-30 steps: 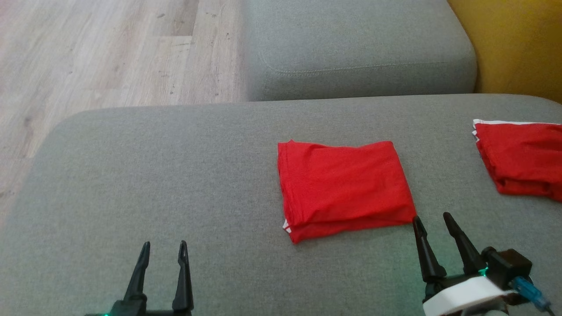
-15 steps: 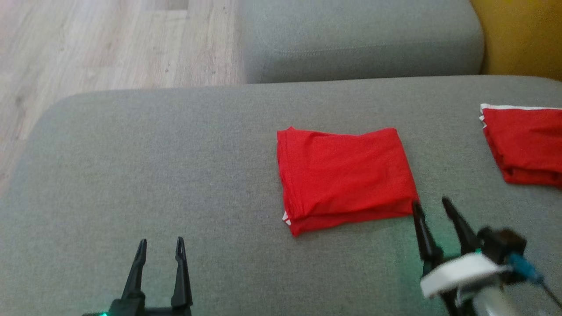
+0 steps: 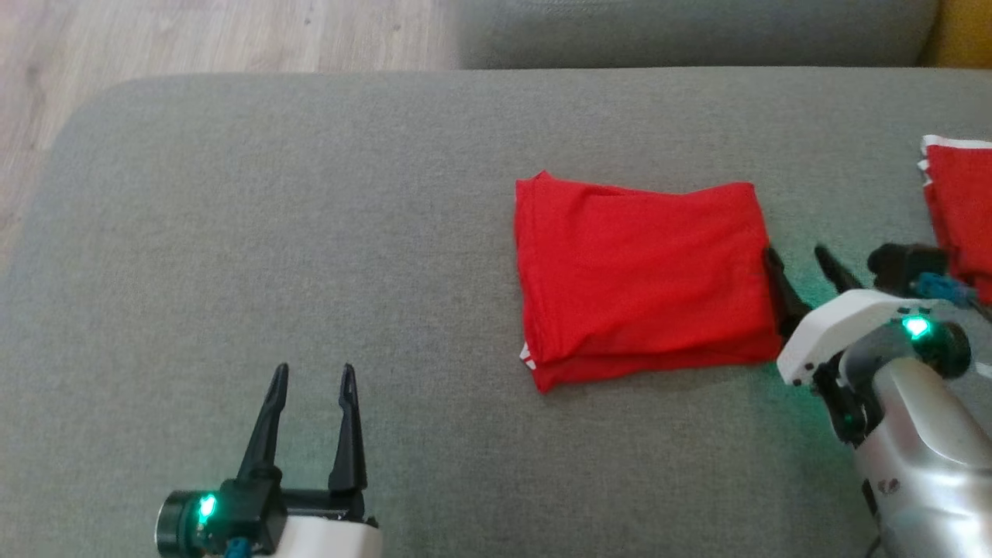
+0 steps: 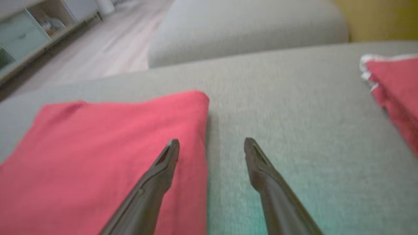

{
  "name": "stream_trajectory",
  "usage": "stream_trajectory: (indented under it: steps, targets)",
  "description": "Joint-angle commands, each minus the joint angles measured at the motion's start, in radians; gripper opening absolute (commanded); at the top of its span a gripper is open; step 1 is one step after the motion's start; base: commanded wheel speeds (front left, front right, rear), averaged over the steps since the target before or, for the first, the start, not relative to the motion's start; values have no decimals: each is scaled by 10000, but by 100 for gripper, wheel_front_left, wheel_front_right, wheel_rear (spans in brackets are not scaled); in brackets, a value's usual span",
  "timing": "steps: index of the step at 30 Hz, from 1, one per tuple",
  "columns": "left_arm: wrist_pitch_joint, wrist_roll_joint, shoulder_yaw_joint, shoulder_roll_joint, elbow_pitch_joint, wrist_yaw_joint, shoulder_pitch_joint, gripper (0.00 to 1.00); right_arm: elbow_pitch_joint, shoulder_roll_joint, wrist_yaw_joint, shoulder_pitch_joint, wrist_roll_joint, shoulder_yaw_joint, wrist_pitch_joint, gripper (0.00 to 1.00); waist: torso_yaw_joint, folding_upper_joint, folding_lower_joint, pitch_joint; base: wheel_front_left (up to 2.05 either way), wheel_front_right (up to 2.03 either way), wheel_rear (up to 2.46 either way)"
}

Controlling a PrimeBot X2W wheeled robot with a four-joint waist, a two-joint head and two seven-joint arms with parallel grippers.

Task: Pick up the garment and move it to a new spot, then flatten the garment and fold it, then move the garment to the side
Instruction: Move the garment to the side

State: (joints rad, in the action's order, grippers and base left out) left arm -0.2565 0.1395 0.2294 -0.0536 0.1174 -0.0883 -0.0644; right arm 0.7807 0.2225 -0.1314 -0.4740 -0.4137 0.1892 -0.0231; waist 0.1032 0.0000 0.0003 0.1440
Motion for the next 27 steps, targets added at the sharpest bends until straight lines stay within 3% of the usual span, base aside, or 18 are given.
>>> stream_trajectory:
  steps: [1, 4, 5, 6, 7, 15, 27]
  targets:
    - [-53, -20, -220, 33, -257, -45, 348, 100, -90, 107, 7, -176, -96, 257, 101, 100, 78, 0, -3, 82, 0, 0, 0]
    - [-53, -9, -181, 33, -217, -68, 420, 100, 610, 21, 7, -356, -515, 612, 730, 96, 122, 0, -3, 158, 0, 0, 0]
    - [-53, 0, -176, 33, -214, -78, 433, 100, 723, -22, 7, -385, -685, 738, 826, 80, 124, 0, -3, 175, 0, 0, 0]
    - [-53, 7, -176, 33, -214, -89, 441, 100, 779, -58, 7, -414, -867, 826, 814, 44, 118, 0, -3, 192, 0, 0, 0]
    - [-53, 14, -187, 33, -215, -102, 447, 100, 814, -64, 7, -443, -992, 945, 777, 0, 97, 0, -3, 209, 0, 0, 0]
    - [-53, -22, -284, 34, -265, -131, 577, 100, 568, 575, 7, -1335, -1290, 1832, 135, 0, -520, 0, -3, 609, 0, 0, 0]
    - [-53, -126, -122, 34, -486, 10, 1566, 100, -504, 2796, 7, -3738, -728, 1804, 387, 0, -1606, 0, -3, 2228, 0, 0, 0]
